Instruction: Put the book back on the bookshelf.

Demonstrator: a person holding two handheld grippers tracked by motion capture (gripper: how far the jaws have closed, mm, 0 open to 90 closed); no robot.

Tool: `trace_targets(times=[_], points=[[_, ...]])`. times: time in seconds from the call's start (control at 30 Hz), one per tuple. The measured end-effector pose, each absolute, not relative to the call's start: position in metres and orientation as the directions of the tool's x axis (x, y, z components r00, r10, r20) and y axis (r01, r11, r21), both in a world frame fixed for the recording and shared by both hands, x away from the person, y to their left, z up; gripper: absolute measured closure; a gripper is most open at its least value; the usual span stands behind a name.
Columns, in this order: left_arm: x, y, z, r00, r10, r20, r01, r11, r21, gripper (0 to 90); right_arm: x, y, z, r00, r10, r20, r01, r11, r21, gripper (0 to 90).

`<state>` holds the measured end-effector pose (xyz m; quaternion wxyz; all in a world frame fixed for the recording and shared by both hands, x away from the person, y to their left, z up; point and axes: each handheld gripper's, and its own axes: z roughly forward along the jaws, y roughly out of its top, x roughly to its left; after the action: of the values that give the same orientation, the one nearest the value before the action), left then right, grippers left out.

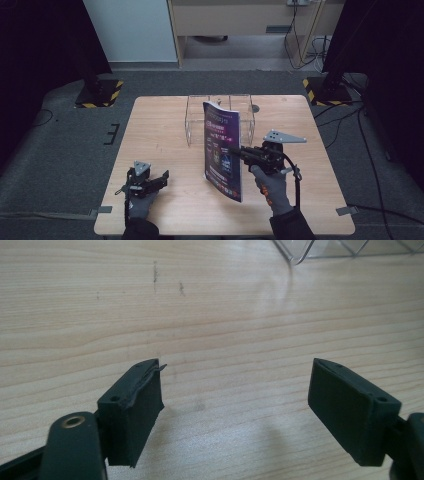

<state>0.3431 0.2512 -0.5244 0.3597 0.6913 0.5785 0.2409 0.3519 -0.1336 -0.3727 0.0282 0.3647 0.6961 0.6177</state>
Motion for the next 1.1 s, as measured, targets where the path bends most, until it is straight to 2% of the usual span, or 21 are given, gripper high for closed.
trace_targets(times=[0.5, 1.1], points=[[0.350, 0.245, -0.535, 0.203, 0.979, -0.002, 0.679, -0.139, 0.721, 14.5, 0.353, -0.160, -0.334, -0.722, 0.598, 0.348, 0.395, -0.058, 0.917, 83.1], [0.353, 0.243, -0.536, 0.212, 0.977, 0.008, 0.694, -0.156, 0.703, 2.7, 0.360, -0.179, -0.308, -0.687, 0.666, 0.291, 0.334, -0.066, 0.940, 83.1]])
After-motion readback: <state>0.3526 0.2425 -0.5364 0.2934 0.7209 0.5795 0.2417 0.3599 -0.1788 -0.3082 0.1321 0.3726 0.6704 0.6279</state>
